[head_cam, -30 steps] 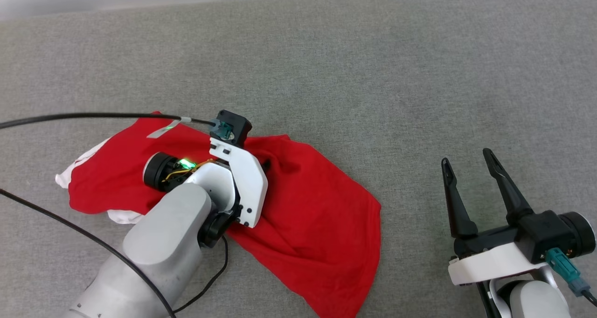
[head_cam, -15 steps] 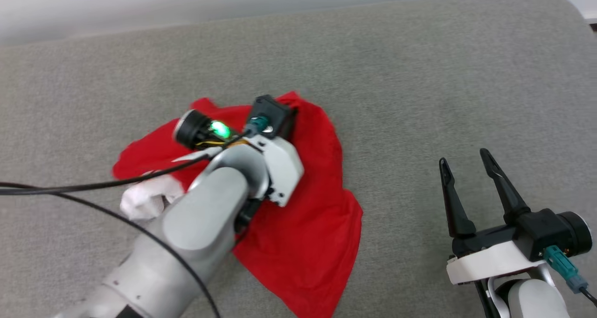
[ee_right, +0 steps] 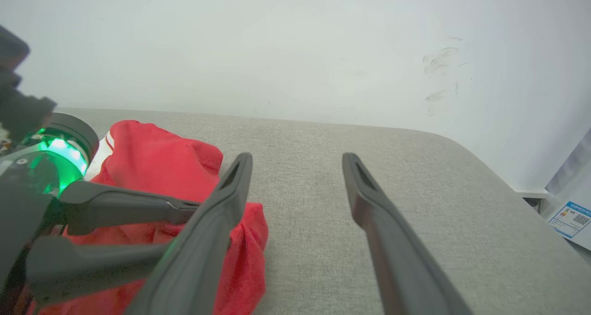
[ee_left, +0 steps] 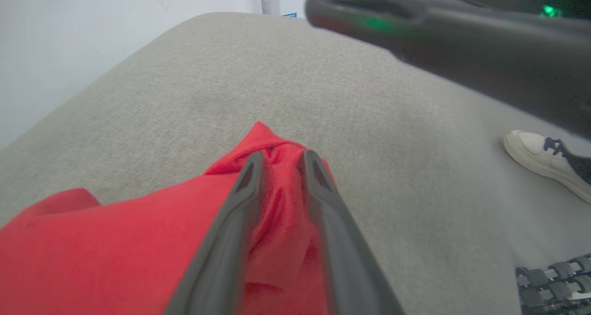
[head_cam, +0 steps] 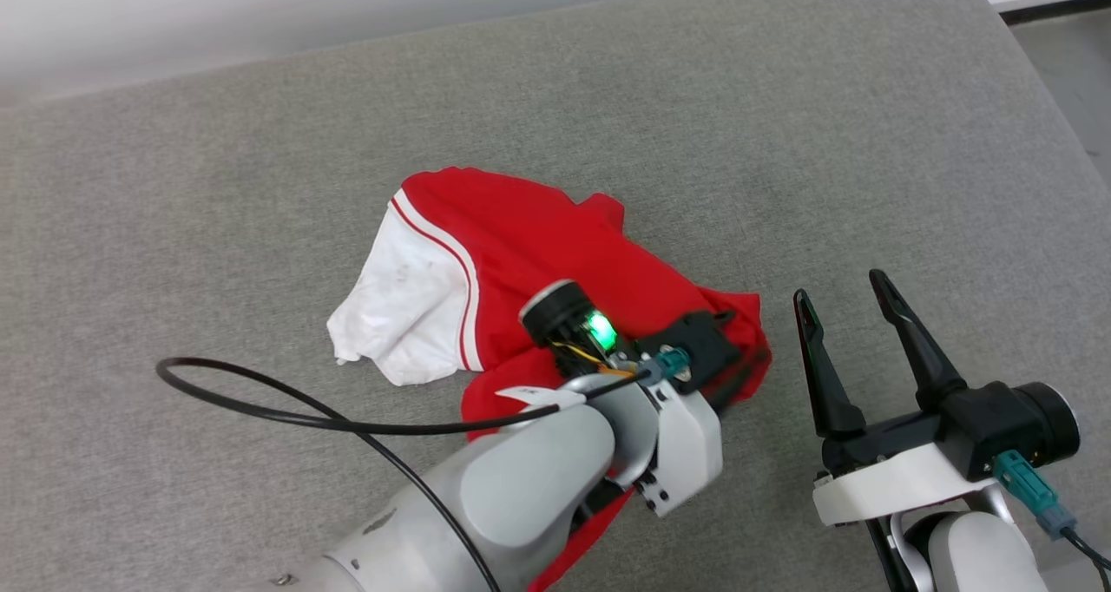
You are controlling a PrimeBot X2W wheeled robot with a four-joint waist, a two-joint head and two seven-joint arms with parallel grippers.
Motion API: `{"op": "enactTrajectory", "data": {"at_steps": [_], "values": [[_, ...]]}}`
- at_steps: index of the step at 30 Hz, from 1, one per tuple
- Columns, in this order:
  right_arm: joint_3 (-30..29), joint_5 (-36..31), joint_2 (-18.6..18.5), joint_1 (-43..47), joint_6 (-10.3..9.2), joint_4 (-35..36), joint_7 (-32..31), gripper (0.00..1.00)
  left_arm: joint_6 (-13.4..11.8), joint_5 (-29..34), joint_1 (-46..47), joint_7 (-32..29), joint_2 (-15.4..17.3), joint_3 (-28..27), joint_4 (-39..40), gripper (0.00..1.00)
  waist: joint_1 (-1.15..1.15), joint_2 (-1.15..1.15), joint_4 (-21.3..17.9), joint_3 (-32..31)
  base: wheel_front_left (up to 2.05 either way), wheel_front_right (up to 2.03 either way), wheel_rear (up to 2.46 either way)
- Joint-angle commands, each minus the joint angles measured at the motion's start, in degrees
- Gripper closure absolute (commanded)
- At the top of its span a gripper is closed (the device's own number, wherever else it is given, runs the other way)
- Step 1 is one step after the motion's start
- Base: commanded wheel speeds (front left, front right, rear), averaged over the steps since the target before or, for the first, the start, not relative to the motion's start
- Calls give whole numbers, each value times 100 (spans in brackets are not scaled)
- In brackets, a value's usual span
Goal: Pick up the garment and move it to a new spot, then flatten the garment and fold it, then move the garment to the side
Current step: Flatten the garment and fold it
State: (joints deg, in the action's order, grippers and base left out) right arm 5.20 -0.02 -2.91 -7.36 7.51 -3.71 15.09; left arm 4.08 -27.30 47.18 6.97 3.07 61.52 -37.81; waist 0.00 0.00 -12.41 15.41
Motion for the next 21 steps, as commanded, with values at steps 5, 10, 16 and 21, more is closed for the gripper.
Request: {"op": "enactTrajectory", "data": {"at_steps": [5, 10, 16, 21], "values": [[-48, 32, 6, -22, -4, -26, 11, 0, -67, -416, -18, 109, -12, 409, 4, 0, 0, 0, 73, 7, 0, 0, 0], [-88, -58, 5, 76, -4, -97, 11, 0, -219, -674, 149, 448, -18, 298, -106, 0, 0, 0, 324, -244, 0, 0, 0], [-145, -129, 5, 199, -3, -129, 11, 0, -540, -1014, 266, 744, 192, -380, -207, 0, 0, 0, 684, -696, 0, 0, 0], [-214, -132, 5, 308, -4, -106, 11, 0, -883, -1051, 0, 823, 823, -1072, 173, 0, 0, 0, 871, -935, 0, 0, 0]]}}
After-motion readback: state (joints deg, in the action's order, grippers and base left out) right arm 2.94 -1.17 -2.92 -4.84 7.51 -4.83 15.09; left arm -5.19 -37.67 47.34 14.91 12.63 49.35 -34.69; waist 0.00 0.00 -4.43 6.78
